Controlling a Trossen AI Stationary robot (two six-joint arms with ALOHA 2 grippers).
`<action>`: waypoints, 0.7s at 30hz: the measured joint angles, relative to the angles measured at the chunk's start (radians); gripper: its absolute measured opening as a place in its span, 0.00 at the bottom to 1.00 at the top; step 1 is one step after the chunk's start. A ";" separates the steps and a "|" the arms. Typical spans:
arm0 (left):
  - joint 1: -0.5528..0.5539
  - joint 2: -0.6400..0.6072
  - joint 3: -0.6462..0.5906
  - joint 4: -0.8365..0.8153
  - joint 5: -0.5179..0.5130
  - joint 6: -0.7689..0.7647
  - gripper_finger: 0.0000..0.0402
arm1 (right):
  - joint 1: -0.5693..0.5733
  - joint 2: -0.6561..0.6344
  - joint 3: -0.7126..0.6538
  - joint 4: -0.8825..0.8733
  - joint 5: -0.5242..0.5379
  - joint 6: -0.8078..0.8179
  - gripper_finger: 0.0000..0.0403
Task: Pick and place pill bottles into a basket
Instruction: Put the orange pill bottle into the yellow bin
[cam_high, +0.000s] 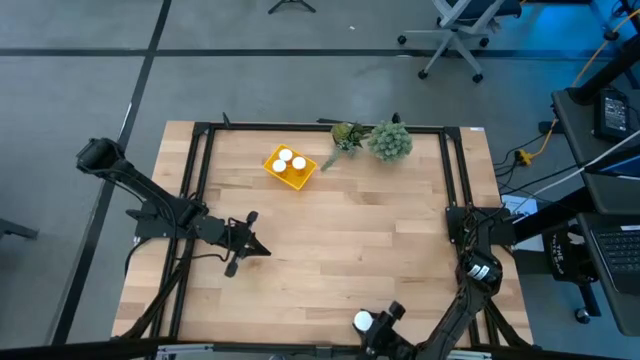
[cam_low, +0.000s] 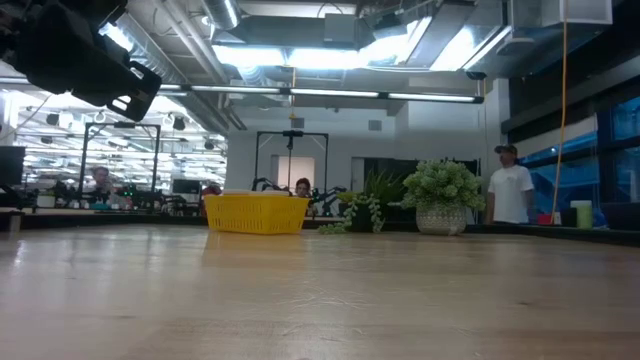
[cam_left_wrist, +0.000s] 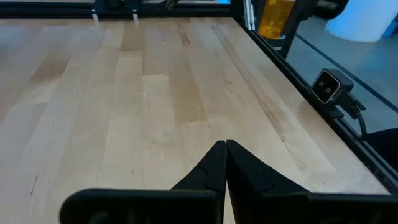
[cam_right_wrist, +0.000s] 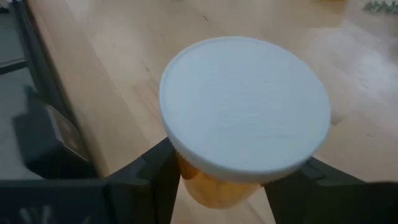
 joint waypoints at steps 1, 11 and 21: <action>0.000 0.000 0.000 0.000 0.000 0.000 0.01 | 0.000 0.000 0.017 -0.012 0.000 0.000 0.47; 0.000 0.000 0.000 0.000 0.000 0.000 0.01 | -0.011 0.000 0.170 -0.071 -0.034 -0.092 0.47; 0.000 0.000 0.000 0.000 0.009 -0.001 0.01 | -0.096 0.000 0.243 0.052 -0.104 -0.347 0.47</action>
